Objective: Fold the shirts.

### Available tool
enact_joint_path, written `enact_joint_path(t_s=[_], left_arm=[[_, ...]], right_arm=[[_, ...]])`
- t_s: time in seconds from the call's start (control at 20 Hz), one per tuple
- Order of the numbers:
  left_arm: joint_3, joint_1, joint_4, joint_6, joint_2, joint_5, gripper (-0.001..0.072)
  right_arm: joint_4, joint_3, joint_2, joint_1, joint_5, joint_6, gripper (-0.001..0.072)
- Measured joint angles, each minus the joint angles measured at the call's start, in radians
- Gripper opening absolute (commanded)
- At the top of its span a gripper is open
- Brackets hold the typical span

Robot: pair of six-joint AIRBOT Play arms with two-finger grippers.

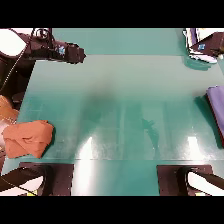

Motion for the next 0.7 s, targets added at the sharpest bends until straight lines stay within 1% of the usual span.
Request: enact_joint_path(t_s=[0.6,0.7], left_arm=[[0.000,0.000,0.000,0.000,0.000,0.003,0.0025],[0.000,0.000,-0.006,0.000,0.000,0.028,0.0025]], right_arm=[[0.001,0.000,0.000,0.002,0.003,0.000,0.0022],[0.001,0.000,0.000,0.002,0.003,0.000,0.0022]])
